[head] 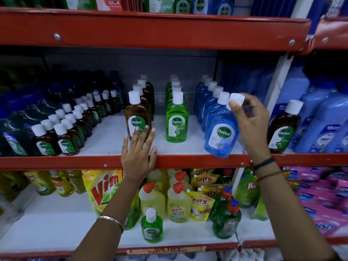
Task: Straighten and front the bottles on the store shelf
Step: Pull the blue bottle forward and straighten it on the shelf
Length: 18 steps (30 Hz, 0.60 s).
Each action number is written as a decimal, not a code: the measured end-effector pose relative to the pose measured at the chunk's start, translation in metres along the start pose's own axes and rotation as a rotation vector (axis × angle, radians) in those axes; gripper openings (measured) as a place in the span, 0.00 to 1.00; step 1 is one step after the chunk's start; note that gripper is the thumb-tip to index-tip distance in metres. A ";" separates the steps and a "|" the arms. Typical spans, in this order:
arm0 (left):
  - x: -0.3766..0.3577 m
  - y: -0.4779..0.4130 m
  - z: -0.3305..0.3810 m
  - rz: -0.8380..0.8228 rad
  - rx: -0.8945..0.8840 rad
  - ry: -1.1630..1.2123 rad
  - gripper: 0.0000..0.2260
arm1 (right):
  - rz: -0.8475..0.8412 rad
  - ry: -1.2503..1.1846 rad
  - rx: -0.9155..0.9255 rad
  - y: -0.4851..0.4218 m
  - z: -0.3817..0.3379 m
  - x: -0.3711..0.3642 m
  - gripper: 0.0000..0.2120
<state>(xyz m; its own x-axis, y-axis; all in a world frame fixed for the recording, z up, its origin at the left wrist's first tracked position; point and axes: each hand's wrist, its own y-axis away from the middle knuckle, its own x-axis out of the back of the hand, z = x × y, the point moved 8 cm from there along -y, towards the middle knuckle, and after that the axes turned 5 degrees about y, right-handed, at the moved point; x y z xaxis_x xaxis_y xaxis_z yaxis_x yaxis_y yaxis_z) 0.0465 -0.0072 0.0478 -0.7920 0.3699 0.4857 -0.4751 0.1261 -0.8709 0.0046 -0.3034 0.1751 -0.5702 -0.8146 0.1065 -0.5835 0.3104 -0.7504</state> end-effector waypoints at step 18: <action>0.000 0.002 -0.001 0.043 0.006 0.000 0.22 | -0.031 0.169 -0.159 -0.007 0.048 -0.016 0.18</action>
<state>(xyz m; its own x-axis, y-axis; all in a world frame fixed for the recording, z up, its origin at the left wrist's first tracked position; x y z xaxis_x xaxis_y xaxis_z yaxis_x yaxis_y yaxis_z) 0.0459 -0.0060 0.0463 -0.8118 0.3746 0.4480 -0.4430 0.1049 -0.8904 0.0452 -0.3158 0.1475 -0.6317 -0.7354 0.2454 -0.6783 0.3710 -0.6343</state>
